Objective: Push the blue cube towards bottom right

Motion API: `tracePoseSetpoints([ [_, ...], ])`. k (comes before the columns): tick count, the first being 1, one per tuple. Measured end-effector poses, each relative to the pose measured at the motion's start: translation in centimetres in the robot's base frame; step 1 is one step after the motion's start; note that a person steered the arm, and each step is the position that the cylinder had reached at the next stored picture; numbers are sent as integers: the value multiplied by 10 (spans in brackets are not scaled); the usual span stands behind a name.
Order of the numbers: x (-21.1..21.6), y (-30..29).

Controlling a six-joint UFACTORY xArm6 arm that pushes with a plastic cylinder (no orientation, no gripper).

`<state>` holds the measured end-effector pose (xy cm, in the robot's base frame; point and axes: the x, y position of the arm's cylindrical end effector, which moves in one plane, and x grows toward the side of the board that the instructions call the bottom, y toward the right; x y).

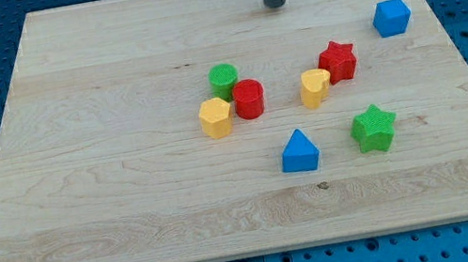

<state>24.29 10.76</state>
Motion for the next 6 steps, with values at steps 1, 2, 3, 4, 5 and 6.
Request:
tracePoseSetpoints([
  [1,21,99],
  [2,104,123],
  [3,182,113],
  [4,148,113],
  [5,128,125],
  [6,232,132],
])
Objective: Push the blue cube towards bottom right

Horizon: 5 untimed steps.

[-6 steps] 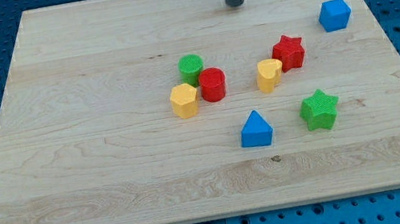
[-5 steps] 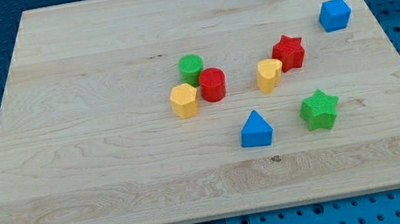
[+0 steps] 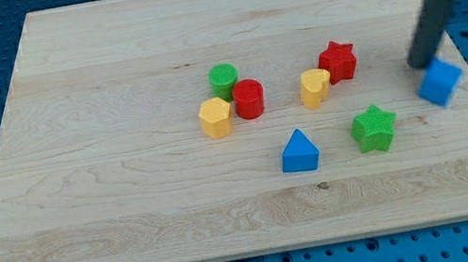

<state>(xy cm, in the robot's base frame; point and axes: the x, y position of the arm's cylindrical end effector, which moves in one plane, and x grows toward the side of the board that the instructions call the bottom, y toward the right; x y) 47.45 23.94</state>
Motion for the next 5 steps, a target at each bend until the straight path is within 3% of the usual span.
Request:
tracePoseSetpoints([
  [1,46,0],
  [2,4,16],
  [3,29,68],
  [4,95,96],
  [5,113,36],
])
